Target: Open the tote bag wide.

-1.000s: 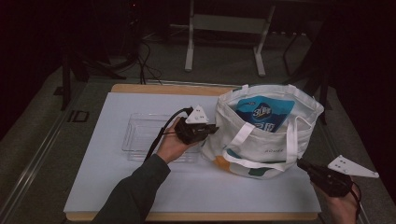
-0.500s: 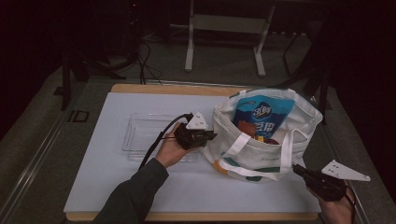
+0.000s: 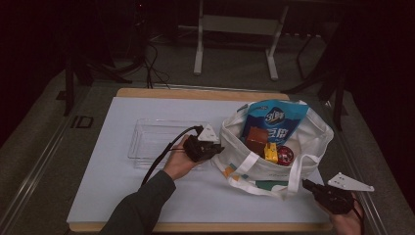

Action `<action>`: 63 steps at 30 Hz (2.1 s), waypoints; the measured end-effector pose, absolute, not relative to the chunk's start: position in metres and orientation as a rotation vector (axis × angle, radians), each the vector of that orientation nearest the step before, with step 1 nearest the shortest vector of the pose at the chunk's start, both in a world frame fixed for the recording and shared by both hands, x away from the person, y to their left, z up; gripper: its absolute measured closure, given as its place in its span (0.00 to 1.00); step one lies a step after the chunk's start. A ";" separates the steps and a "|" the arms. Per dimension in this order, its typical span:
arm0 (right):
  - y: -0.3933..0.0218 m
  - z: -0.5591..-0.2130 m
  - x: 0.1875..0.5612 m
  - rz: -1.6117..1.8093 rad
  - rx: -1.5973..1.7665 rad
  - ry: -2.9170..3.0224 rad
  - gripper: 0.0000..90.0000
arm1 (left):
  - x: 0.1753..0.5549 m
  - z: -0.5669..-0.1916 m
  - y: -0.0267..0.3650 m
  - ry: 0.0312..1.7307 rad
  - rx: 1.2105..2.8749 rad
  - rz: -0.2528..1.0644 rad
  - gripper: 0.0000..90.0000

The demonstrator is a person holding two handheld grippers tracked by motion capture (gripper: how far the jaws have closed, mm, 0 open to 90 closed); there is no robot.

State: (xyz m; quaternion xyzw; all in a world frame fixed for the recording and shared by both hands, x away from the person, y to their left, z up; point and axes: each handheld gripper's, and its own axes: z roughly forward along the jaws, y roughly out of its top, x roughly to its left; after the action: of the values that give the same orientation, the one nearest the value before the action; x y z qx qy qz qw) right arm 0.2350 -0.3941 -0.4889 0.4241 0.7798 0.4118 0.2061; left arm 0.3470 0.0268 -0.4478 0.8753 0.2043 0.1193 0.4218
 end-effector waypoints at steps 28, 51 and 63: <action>-0.398 -0.499 0.237 1.133 1.250 2.162 0.94 | 0.350 -0.457 0.033 0.556 2.164 0.246 0.91; -0.394 -0.461 0.229 1.210 1.163 2.078 0.43 | 0.349 -0.434 0.043 0.532 2.048 0.300 0.50; -0.381 -0.446 0.237 1.255 1.086 2.067 0.60 | 0.356 -0.421 0.030 0.507 2.055 0.318 0.63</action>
State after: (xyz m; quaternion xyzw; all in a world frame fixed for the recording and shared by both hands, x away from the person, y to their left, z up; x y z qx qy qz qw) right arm 0.2366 -0.3810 -0.4459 0.3973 0.7564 0.4593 0.2430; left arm 0.3559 0.0298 -0.4211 0.8423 0.2077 0.1305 0.4799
